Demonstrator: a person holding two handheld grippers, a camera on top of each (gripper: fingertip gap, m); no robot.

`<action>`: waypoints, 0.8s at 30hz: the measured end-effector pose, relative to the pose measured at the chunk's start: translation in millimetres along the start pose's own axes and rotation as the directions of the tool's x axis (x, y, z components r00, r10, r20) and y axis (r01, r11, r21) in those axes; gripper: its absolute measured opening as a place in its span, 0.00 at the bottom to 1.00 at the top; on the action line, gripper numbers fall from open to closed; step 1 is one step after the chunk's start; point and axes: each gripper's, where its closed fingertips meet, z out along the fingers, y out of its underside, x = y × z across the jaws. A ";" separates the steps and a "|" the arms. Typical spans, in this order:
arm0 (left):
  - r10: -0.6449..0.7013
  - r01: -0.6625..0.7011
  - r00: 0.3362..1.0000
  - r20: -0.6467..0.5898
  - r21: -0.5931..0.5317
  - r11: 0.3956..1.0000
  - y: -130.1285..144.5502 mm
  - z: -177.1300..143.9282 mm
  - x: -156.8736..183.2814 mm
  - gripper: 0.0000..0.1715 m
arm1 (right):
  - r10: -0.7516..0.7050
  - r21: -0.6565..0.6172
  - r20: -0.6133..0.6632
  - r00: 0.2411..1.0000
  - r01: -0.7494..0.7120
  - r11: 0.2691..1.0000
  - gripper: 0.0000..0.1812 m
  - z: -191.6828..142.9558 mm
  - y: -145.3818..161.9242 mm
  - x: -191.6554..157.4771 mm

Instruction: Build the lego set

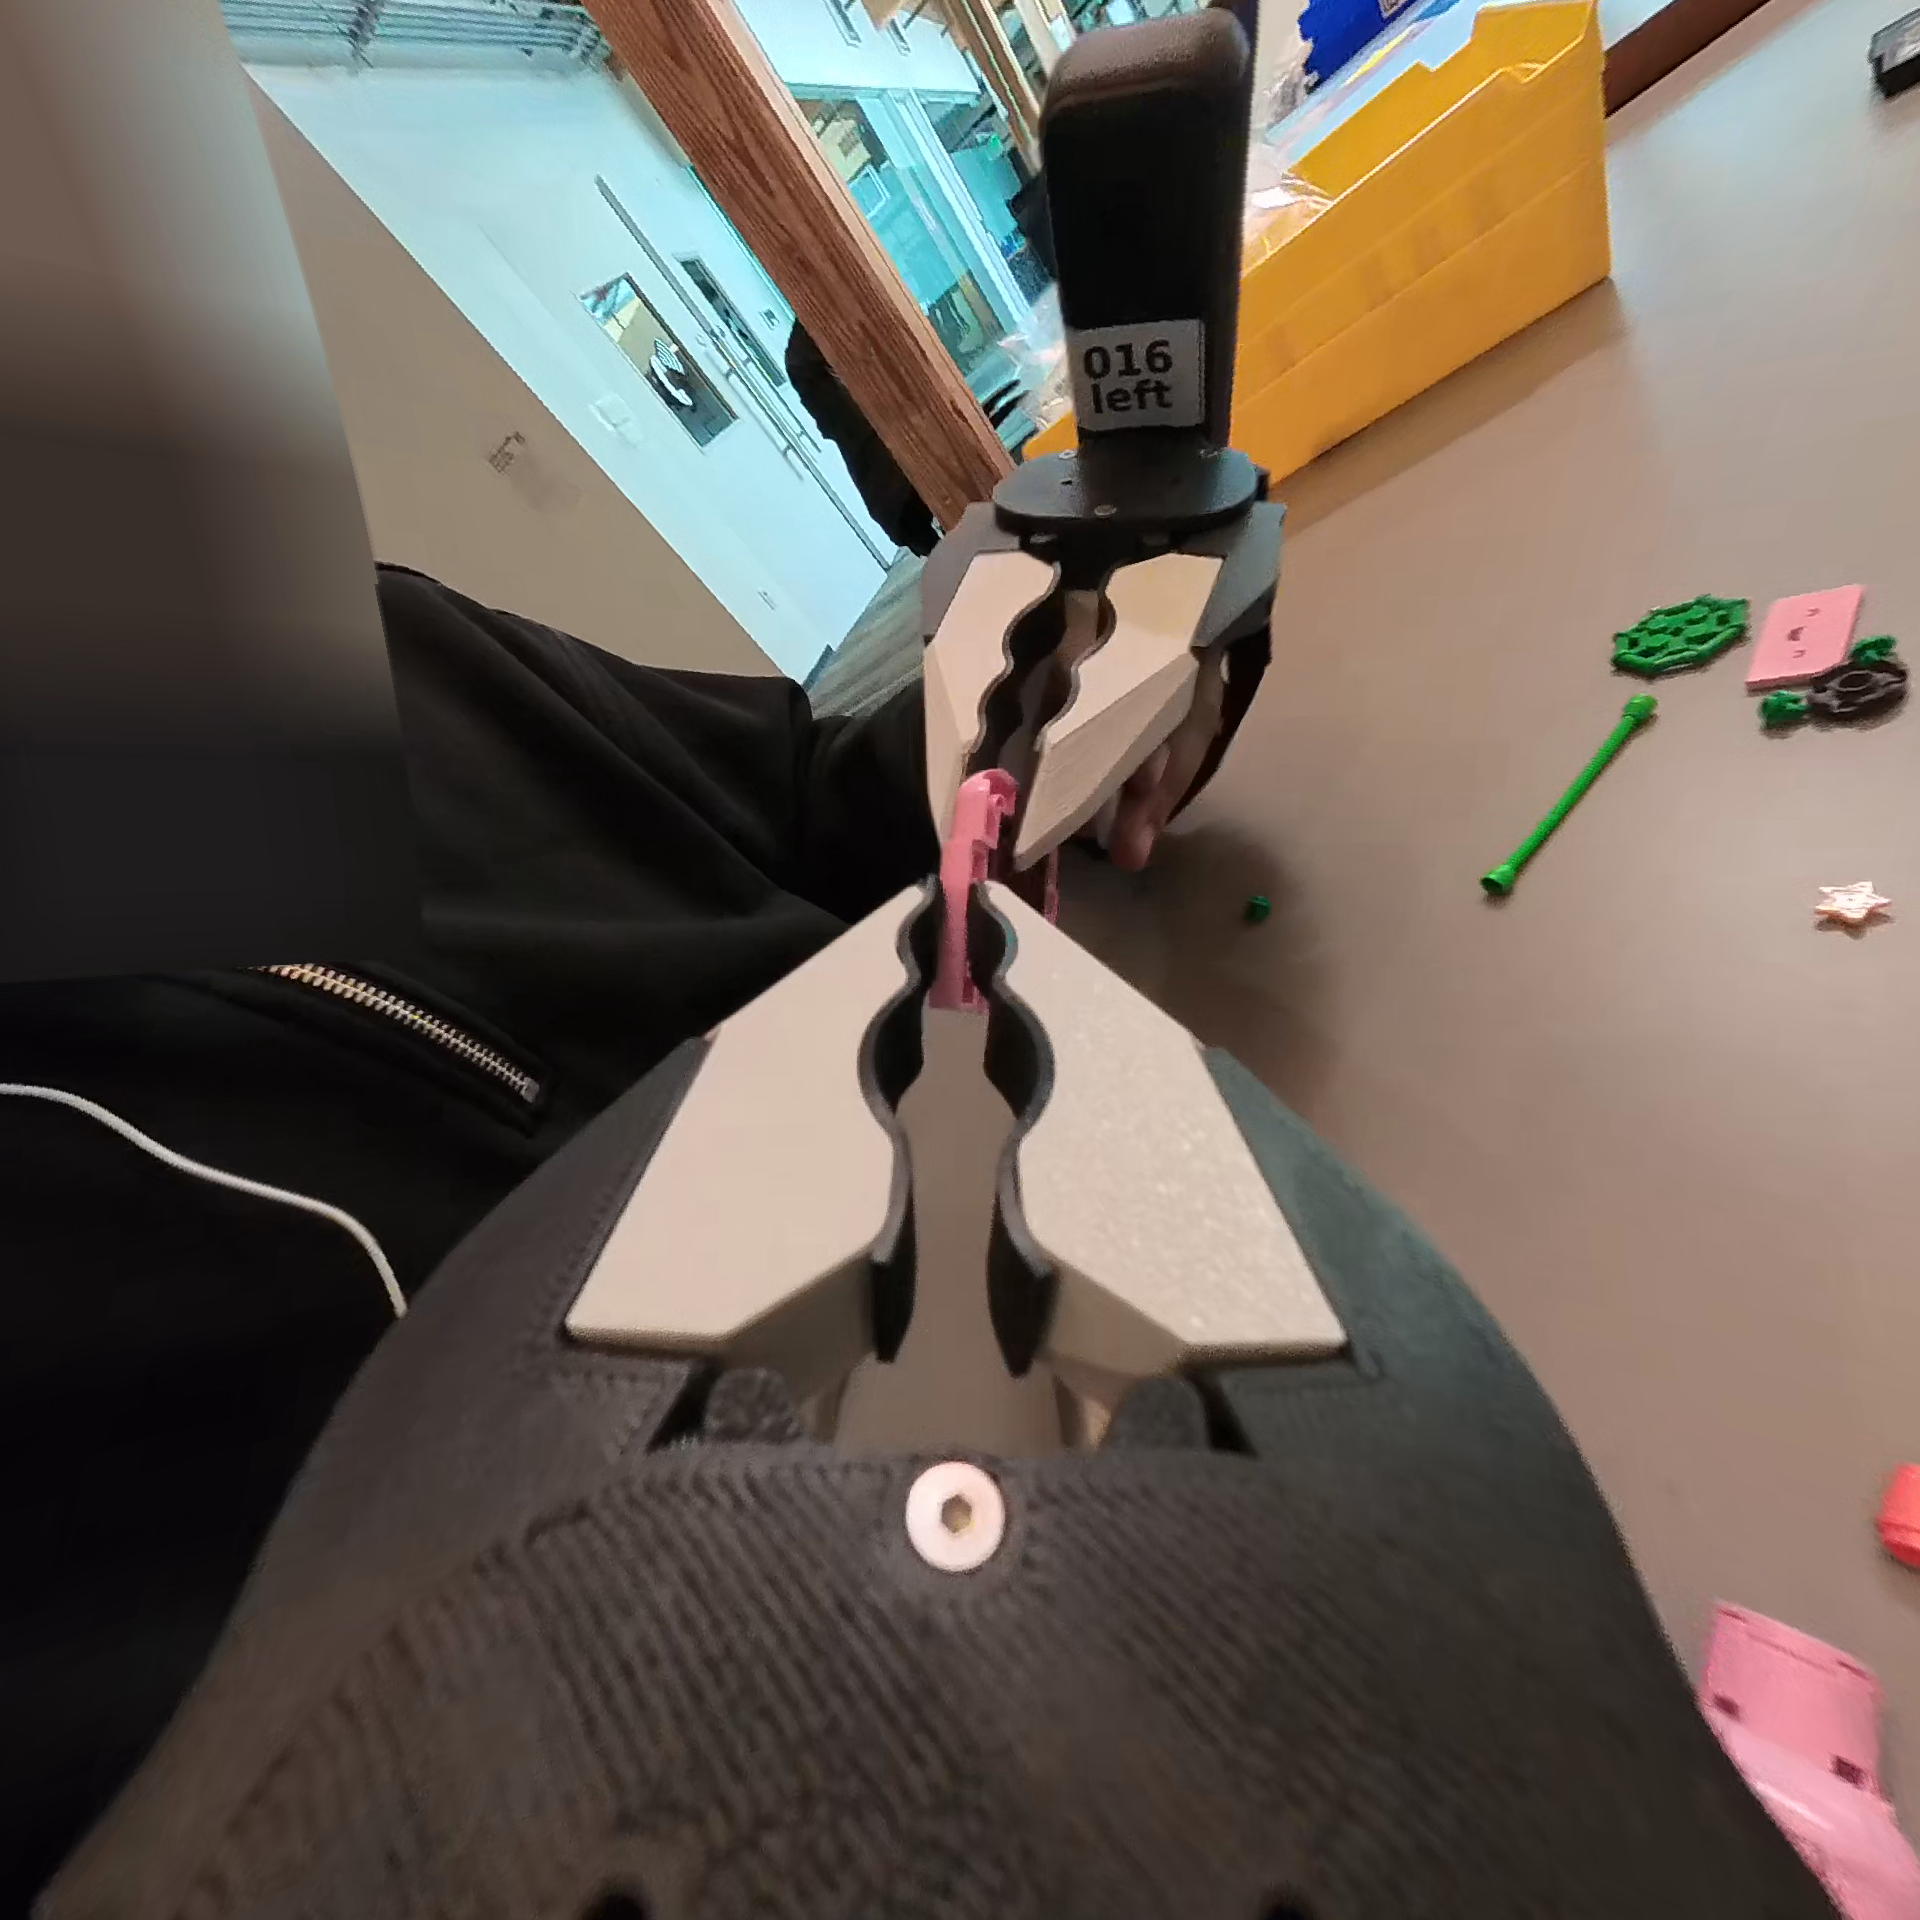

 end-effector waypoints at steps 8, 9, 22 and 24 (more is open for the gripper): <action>-0.045 0.045 0.999 0.012 0.001 0.999 1.3 6.2 0.1 0.02 | -0.019 -0.055 0.021 1.000 0.020 0.998 0.02 -2.1 9.3 -1.9; -0.047 0.047 0.999 0.009 -0.001 0.999 1.7 6.6 0.6 0.02 | -0.016 -0.059 0.027 1.000 0.018 0.998 0.02 -2.1 10.3 -2.0; -0.092 0.083 0.993 0.071 0.118 0.990 -14.4 -7.8 -16.1 0.02 | -0.224 0.025 -0.252 0.941 0.238 0.971 0.16 -10.0 -14.0 24.9; -0.113 0.098 0.987 0.117 0.129 0.987 -14.3 -8.4 -24.9 0.03 | -0.267 0.004 -0.263 0.927 0.278 0.961 0.19 -4.0 -11.5 22.5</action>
